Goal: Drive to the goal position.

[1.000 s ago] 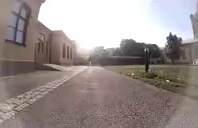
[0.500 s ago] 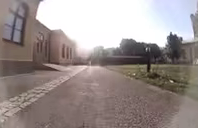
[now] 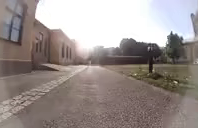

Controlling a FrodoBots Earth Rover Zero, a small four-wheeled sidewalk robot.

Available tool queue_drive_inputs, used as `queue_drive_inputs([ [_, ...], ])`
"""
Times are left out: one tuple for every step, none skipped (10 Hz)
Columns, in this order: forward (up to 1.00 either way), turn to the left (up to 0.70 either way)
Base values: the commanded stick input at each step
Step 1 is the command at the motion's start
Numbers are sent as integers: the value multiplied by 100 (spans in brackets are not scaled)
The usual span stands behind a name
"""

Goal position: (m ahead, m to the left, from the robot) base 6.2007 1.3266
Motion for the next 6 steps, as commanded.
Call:
queue_drive_inputs([
  [44,2],
  [44,2],
  [44,2],
  [44,2],
  [44,2],
  [44,2],
])
